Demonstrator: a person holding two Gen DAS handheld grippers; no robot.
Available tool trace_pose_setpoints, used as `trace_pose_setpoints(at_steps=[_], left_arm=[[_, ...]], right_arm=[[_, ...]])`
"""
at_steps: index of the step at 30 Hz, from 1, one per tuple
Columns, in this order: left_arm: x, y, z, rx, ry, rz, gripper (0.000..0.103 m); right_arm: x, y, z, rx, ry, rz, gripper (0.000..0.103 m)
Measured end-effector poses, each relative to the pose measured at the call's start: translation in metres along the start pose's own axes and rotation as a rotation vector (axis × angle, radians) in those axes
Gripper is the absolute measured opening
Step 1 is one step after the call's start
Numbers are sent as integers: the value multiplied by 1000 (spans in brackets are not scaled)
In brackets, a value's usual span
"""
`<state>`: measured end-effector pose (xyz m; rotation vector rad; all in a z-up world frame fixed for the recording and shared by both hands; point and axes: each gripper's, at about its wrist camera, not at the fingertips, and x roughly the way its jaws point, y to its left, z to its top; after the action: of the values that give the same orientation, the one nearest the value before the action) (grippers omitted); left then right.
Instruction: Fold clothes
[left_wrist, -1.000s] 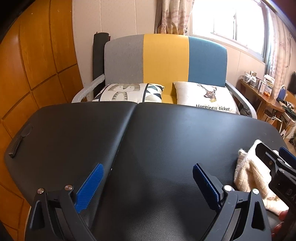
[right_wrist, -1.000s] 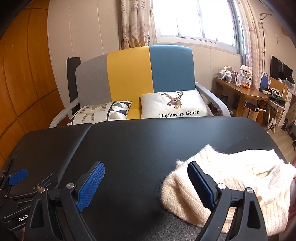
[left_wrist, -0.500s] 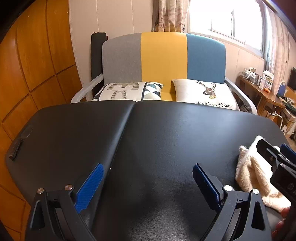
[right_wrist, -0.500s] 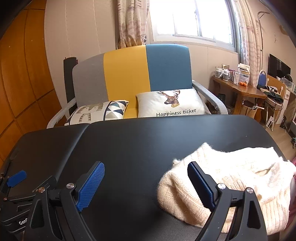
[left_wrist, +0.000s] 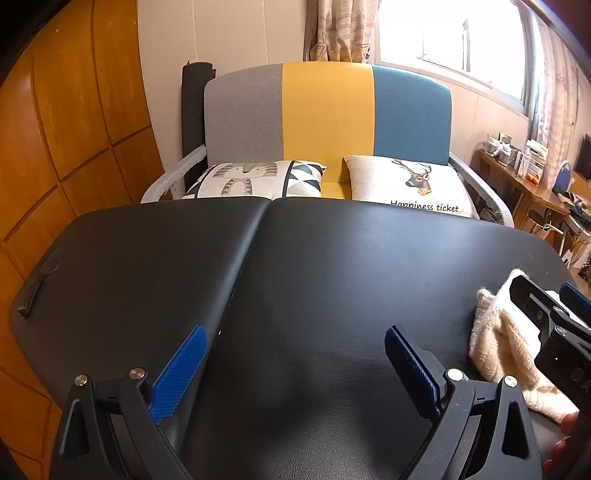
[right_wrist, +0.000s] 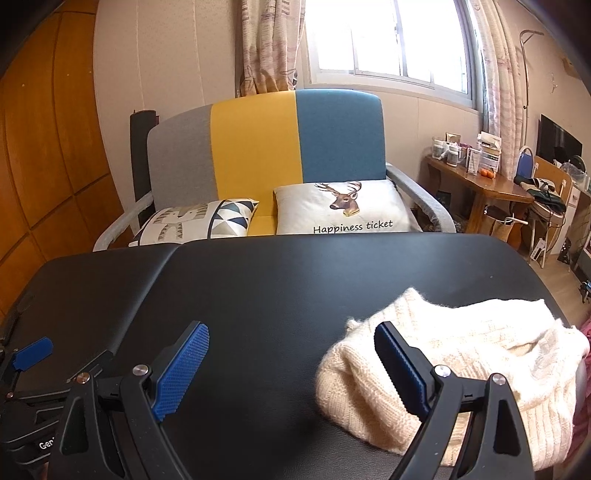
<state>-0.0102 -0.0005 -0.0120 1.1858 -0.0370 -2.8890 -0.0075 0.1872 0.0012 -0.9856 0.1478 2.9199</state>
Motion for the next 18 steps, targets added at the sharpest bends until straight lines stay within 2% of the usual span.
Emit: trace_pose_setpoints(at_steps=[10,18], left_arm=[[-1,-2,-2,7,3,6,98],[2,-17,1,41,7,3,98]], right_arm=[[-2,-3,-2,6,-1,7,93],[-8,-20,-3,33,-4,1,93]])
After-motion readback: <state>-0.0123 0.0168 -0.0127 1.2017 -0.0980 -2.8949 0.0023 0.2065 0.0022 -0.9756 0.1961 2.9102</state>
